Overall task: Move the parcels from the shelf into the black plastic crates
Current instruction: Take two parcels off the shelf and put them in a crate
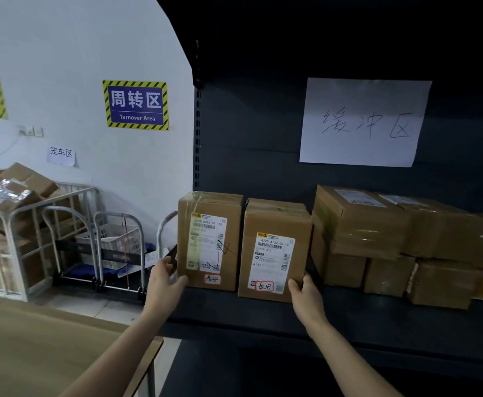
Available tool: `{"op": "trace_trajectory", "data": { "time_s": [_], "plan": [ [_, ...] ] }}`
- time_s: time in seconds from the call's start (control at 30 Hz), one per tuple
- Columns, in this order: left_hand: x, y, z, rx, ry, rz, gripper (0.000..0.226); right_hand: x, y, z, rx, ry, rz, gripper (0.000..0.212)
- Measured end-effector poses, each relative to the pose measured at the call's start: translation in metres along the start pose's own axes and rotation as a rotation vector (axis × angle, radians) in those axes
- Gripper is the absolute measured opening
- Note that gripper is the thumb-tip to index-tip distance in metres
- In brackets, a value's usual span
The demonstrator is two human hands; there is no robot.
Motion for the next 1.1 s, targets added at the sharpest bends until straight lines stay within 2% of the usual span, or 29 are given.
{"op": "trace_trajectory", "data": {
  "time_s": [0.1,0.3,0.4,0.5,0.73,0.93,1.1],
  "plan": [
    [0.000,-0.003,0.012,-0.083,0.036,-0.023,0.062,-0.003,0.007,0.008,0.017,0.028,0.008,0.036],
    [0.005,0.000,0.029,-0.239,0.086,-0.103,0.048,-0.002,0.012,0.021,-0.014,0.062,0.121,0.039],
    [0.004,0.005,0.039,-0.272,0.046,-0.138,0.054,-0.002,0.011,0.026,-0.014,0.075,0.235,0.043],
    [0.003,0.013,0.041,-0.317,-0.028,-0.216,0.042,-0.002,0.012,0.029,-0.054,0.081,0.283,0.041],
    [0.007,0.010,0.035,-0.270,-0.051,-0.283,0.019,-0.008,0.004,0.025,-0.061,0.046,0.358,0.036],
    [0.014,-0.003,0.018,-0.179,0.021,-0.363,0.021,-0.031,-0.016,0.017,-0.044,-0.025,0.429,0.031],
    [0.020,-0.007,0.000,-0.091,-0.004,-0.376,0.022,-0.035,-0.025,0.005,-0.084,-0.052,0.430,0.040]
  ]
}}
Point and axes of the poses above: each hand's wrist, its own z-axis towards the middle knuckle, its own y-axis out of the palm, x = y × z, the point moved 2 cm from there along z, towards the middle knuckle, and after that the axes turned 9 degrees about z, right-handed, at the moved point
